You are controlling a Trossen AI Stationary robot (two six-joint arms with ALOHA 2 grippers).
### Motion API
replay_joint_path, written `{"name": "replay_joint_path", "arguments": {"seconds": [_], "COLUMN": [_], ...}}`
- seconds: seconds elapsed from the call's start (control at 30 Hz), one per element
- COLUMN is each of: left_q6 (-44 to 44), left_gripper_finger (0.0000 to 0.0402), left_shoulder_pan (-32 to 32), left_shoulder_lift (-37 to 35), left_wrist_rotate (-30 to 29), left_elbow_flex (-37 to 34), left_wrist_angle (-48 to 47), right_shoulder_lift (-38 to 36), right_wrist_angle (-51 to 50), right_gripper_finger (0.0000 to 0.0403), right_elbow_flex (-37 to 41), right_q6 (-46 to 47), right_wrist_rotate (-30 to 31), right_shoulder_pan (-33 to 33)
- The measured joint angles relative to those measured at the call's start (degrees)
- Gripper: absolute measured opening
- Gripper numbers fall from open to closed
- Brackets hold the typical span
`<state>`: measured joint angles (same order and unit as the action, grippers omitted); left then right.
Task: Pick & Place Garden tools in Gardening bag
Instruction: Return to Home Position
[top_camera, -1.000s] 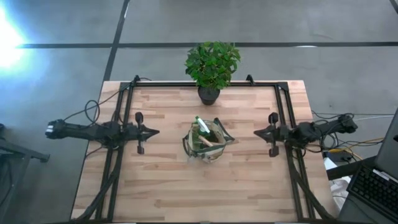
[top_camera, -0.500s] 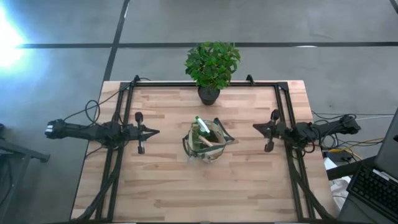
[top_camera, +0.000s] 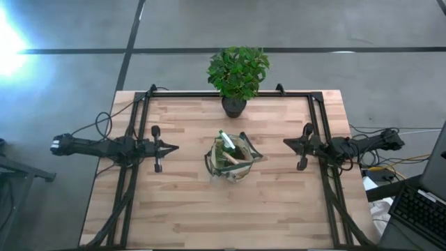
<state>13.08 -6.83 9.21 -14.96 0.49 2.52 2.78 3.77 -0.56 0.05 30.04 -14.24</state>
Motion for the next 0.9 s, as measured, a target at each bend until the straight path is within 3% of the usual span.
{"name": "replay_joint_path", "arguments": {"seconds": [0.9], "left_q6": [0.02], "left_gripper_finger": [0.0007], "left_shoulder_pan": [0.00], "left_shoulder_lift": [0.00], "left_wrist_rotate": [0.06], "left_elbow_flex": [-0.04], "left_wrist_angle": [0.04], "right_shoulder_lift": [2.26], "right_wrist_angle": [0.02], "right_gripper_finger": [0.0008], "right_elbow_flex": [-0.07], "right_q6": [0.23], "right_wrist_rotate": [0.02], "right_shoulder_pan": [0.00]}}
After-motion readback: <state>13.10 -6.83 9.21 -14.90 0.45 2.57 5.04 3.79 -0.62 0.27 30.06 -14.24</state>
